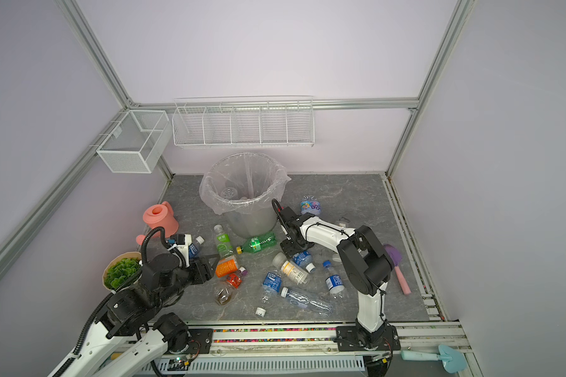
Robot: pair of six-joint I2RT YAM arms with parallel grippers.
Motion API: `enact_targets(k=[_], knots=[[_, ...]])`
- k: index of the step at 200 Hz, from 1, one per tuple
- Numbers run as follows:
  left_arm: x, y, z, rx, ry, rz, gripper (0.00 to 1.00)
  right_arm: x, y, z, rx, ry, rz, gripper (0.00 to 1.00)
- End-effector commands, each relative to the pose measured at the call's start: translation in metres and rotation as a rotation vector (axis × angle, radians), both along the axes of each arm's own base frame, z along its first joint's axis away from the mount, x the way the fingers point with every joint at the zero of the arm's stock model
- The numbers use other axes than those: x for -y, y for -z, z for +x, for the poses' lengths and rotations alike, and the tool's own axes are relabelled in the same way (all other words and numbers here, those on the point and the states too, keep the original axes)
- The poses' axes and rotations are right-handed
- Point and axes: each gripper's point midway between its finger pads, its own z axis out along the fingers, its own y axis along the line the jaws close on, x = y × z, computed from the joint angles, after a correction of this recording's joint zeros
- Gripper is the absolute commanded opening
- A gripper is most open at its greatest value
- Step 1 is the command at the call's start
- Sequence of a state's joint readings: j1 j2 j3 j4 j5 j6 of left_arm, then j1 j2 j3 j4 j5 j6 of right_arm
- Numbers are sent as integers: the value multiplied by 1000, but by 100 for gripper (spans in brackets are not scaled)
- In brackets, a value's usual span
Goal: Throw the plastic bottles in the bin
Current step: Pick up the plastic bottle from the center of the table.
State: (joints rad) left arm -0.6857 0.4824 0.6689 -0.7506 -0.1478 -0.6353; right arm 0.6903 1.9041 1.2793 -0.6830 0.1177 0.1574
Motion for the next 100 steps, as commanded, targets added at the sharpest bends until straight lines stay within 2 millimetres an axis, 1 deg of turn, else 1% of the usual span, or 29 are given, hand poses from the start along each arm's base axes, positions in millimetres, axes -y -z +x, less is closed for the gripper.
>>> enact_targets(k=[1,12,31,51,61,68,86,100], knots=[[-1,7,-3,-21,2,13,70,9,10,-7,-24,6,-56,76],[-1,6,-3,-20,3,13,70,10,12,-7,-25,8,-63,76],[-1,6,-3,-21,4,14,70,11,12,-6,-21,14,-63,71],[-1,5,-3,-19,3,15,70,10,9,-5,-13,13,-60,68],[-1,5,-3,-17,3,14,70,10,7,-5,-11,15,-60,65],[-1,4,-2,-16,3,15,69,10,5,-4,-8,15,-59,61],[-1,2,-2,-13,5,13,69,8,-7,-2,14,20,-39,49],[-1,2,-2,-11,4,15,69,6,-23,0,42,24,-14,45]])
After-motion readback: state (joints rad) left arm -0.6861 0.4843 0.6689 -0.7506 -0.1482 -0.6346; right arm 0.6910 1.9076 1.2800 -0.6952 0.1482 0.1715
